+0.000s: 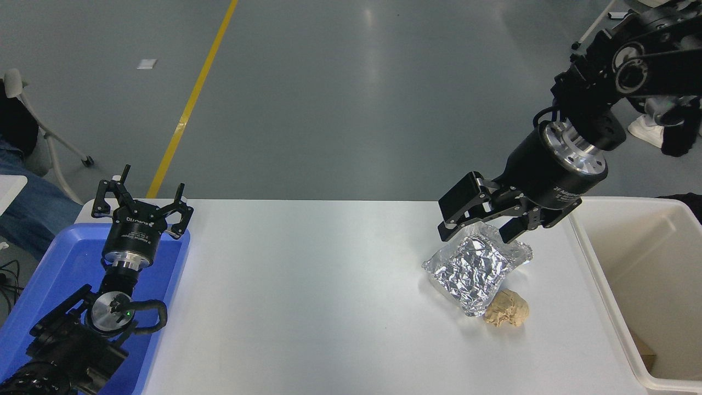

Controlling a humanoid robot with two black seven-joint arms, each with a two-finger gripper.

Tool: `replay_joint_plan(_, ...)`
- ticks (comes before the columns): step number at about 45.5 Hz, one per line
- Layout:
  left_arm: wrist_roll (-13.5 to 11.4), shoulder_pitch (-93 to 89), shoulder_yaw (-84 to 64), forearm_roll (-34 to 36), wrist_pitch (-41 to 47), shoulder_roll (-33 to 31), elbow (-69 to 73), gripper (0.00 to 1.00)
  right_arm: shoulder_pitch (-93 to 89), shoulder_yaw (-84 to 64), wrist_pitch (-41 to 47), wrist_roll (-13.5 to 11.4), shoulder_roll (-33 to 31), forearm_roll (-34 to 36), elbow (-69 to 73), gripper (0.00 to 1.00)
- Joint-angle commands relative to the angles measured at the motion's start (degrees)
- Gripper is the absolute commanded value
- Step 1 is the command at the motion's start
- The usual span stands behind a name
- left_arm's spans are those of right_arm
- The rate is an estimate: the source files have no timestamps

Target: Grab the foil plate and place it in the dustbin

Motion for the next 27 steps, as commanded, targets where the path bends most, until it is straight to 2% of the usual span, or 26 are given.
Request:
replay_joint_plan(1,0.00,0.08,0.00,0.05,-0.01,0.00,0.00,1.00,0.67,-0.79,0.05,-0.44,-1.12,-0.05,0.60,1.00)
replay_joint_plan(18,0.00,0.00,0.00,-0.04,0.08,0.00,0.00,1.00,-3.81,0.00,0.05,-0.36,0.37,-1.01,-0.46,1.00)
replay_joint_plan(27,0.00,0.00,0.00,0.05,0.08,0.00,0.00,1.00,-11.63,0.35,-2.15,-0.44,1.87,-6.99,-6.86,1.00)
